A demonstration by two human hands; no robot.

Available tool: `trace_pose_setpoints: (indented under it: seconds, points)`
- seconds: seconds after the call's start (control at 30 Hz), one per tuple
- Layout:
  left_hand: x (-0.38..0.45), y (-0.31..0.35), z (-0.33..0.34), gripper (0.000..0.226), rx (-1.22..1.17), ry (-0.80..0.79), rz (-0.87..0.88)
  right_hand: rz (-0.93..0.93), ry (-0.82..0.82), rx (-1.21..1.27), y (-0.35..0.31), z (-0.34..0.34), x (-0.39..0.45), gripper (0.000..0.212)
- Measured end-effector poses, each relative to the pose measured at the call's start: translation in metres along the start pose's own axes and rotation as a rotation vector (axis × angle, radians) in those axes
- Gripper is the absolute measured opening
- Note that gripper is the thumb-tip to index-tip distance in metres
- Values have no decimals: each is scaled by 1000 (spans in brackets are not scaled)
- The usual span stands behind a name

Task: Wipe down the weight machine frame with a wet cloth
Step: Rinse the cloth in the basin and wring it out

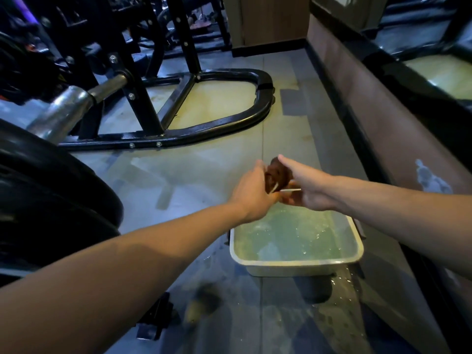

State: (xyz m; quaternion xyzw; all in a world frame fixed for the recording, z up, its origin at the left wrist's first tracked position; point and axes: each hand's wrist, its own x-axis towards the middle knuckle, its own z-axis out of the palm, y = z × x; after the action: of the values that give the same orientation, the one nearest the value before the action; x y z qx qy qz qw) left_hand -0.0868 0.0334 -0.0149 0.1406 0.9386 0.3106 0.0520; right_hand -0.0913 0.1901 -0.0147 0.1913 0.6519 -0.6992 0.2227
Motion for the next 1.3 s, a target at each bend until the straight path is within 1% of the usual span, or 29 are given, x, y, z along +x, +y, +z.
trace_pose_setpoints:
  seconds: [0.07,0.1,0.17,0.2,0.23,0.3,0.37,0.4,0.47,0.53,0.63,0.7,0.77,0.83,0.9,0.97,1.07,1.13,1.17,1.2,1.27,1.3]
  points:
    - [-1,14,8,47,-156,-25,47,-77,111,88,-8,-2,-1,32]
    - [-1,21,9,43,-275,-48,12,-111,152,133,-13,-4,-2,31]
    - [-2,31,7,31,-486,-97,-112,-154,178,243,-24,-11,-6,34]
    - [-1,36,4,24,-542,-104,-168,-169,170,307,-28,-13,-8,34]
    - [0,38,0,22,-570,-111,-210,-177,162,367,-33,-13,-11,35]
    - [2,39,-8,26,-630,-112,-257,-185,135,477,-42,-9,-20,34]
    - [3,37,-15,31,-713,-123,-298,-191,123,566,-47,-6,-25,27]
    - [2,36,-19,34,-773,-133,-324,-185,126,587,-48,-4,-27,24]
    - [-1,35,-25,42,-834,-164,-342,-173,100,561,-50,5,-31,29]
    - [2,28,-26,48,-809,-138,-334,-168,73,434,-47,17,-30,35]
    - [10,20,-38,41,-791,0,-331,-231,14,184,-53,29,-33,34]
    - [15,23,-48,37,-812,41,-341,-309,64,34,-68,24,-36,36]
    - [18,34,-63,34,-872,76,-342,-387,169,-39,-90,14,-38,35]
    - [27,52,-81,31,-921,85,-312,-419,273,-59,-117,3,-37,32]
    - [42,72,-94,28,-884,103,-273,-414,323,-63,-144,-5,-34,36]
    - [57,96,-100,31,-812,176,-265,-365,322,-15,-164,-8,-35,44]
    - [71,112,-93,53,-775,280,-323,-302,283,174,-170,-10,-33,50]
    - [71,103,-83,57,-748,349,-353,-301,182,177,-158,-9,-37,49]
    - [68,96,-80,54,-733,360,-358,-321,128,136,-151,-8,-39,47]
    - [65,85,-76,50,-719,336,-364,-350,111,68,-143,-8,-41,41]
    - [58,67,-76,46,-683,210,-367,-412,123,-39,-130,-13,-44,24]
    - [52,60,-79,45,-672,157,-366,-421,112,-57,-125,-16,-44,22]
